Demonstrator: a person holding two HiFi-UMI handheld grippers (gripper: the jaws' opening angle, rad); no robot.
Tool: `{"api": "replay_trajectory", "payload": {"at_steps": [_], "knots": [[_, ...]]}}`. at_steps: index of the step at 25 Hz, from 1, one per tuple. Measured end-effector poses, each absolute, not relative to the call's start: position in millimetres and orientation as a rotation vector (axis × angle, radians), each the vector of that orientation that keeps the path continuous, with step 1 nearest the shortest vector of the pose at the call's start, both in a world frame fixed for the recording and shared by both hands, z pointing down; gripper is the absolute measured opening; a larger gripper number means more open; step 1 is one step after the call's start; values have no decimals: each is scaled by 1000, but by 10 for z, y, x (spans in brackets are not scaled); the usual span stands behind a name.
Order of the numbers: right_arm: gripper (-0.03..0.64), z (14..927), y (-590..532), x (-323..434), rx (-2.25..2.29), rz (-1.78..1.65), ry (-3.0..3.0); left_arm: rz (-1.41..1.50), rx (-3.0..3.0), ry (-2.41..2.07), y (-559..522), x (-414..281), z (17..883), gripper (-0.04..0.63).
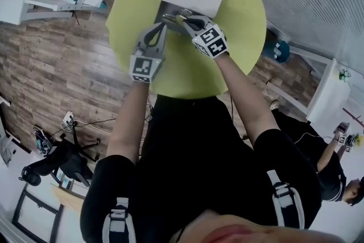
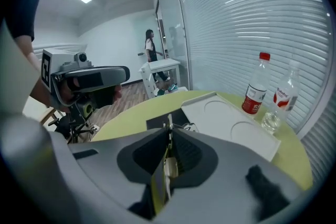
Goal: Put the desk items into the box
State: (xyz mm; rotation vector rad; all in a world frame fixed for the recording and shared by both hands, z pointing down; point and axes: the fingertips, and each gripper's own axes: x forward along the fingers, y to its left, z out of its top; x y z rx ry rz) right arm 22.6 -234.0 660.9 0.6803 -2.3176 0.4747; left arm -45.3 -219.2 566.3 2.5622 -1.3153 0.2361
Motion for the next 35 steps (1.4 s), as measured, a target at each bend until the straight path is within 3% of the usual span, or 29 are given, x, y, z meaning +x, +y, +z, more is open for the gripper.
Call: {"api": "replay_trajectory", "payload": {"at_steps": [29, 35], "knots": [[44, 7521, -2424, 141, 553, 704, -2201, 273, 2454, -1362, -2497, -560, 6156, 12], [93, 7539, -2444, 149, 572, 704, -2177, 273, 2454, -1372, -2449, -575, 6098, 12]]}}
